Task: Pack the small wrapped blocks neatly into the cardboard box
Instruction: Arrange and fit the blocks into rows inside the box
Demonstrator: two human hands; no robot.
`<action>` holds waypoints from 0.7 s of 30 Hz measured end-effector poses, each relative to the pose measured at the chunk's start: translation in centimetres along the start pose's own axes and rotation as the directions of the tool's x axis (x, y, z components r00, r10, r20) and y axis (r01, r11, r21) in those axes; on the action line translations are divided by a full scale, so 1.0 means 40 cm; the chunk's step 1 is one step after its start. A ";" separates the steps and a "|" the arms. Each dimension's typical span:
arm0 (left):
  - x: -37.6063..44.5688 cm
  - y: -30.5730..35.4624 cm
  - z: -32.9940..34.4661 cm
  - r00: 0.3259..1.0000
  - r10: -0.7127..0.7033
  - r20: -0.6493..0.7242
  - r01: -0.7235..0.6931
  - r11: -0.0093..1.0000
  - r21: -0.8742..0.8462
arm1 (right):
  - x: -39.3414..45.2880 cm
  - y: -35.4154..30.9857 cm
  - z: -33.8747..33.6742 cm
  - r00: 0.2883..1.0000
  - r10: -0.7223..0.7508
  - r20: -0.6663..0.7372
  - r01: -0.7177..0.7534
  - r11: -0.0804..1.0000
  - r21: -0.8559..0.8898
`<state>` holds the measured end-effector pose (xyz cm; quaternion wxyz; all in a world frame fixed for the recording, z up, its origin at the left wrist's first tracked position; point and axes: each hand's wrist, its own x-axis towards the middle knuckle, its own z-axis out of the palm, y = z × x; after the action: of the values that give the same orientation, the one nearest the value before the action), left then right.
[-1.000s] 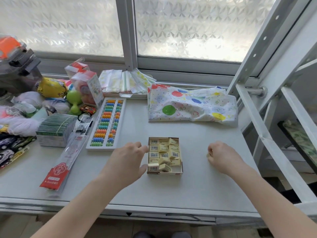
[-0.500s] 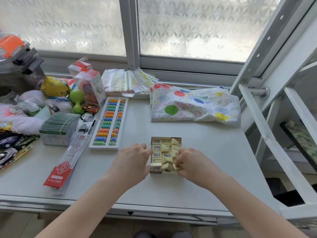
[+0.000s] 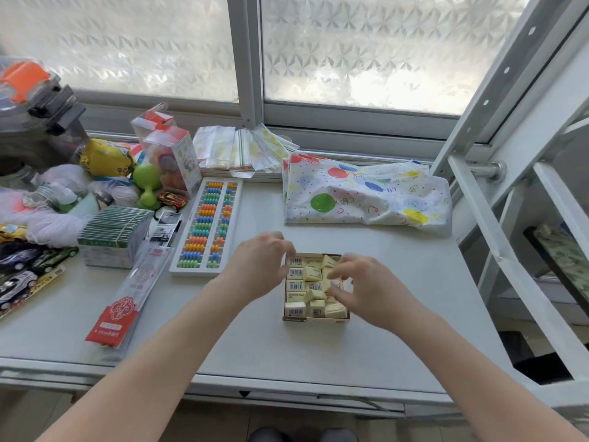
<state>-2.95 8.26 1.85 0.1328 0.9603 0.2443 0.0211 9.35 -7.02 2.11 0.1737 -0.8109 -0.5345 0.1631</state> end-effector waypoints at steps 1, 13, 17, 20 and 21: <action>0.018 -0.002 0.006 1.000 0.003 -0.005 -0.003 1.000 -0.002 | 0.017 -0.004 -0.007 0.999 0.008 -0.040 -0.008 1.000 0.008; 0.088 -0.014 0.061 0.991 0.046 0.129 -0.059 0.994 0.094 | 0.201 -0.026 0.070 0.983 0.132 0.125 -0.118 0.987 -0.113; 0.089 -0.008 0.064 0.989 0.017 0.150 -0.027 0.998 0.063 | 0.214 -0.021 0.064 0.975 0.137 0.174 -0.122 0.988 -0.094; 0.090 -0.009 0.061 0.987 0.014 0.161 -0.016 1.000 0.014 | 0.220 -0.027 0.058 0.964 0.164 0.209 -0.149 0.985 -0.087; 0.089 -0.011 0.061 0.986 0.013 0.164 -0.013 1.000 -0.001 | 0.222 -0.030 0.057 0.961 0.171 0.217 -0.154 0.984 -0.091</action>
<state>0.23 9.70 -0.69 0.1523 0.9604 0.2261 -0.0570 10.68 1.86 -0.07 0.0686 -0.8343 -0.4880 0.2473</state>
